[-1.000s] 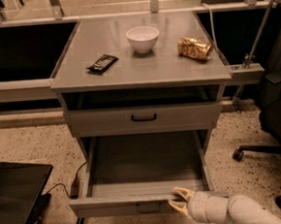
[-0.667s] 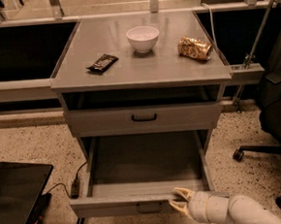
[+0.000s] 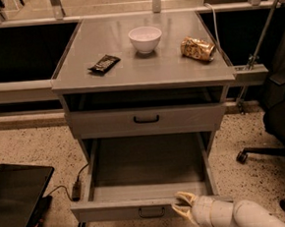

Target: Open middle drawer

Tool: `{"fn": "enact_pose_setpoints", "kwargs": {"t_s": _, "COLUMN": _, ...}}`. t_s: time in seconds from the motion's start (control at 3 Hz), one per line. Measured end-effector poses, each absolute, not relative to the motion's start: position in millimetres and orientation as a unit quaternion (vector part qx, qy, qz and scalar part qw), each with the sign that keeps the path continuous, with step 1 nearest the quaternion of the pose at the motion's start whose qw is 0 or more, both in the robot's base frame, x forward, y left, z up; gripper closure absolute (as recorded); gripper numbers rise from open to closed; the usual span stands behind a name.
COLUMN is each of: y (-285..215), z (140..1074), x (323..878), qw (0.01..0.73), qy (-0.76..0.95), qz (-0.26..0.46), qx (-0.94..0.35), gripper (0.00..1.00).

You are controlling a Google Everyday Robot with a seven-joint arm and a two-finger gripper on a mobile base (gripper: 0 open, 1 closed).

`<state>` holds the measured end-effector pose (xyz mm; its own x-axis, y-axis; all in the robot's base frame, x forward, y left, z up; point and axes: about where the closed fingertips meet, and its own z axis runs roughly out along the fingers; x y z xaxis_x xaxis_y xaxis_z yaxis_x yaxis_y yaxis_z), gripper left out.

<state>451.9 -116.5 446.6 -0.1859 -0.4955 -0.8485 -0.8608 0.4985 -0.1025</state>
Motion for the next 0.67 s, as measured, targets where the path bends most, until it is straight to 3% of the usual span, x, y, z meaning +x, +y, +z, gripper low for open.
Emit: {"fn": "enact_pose_setpoints", "kwargs": {"t_s": 0.67, "y": -116.5, "z": 446.6, "x": 451.9, "qw": 0.445, "qy": 0.742, "qz": 0.205, "qx": -0.457, "gripper": 0.58}}
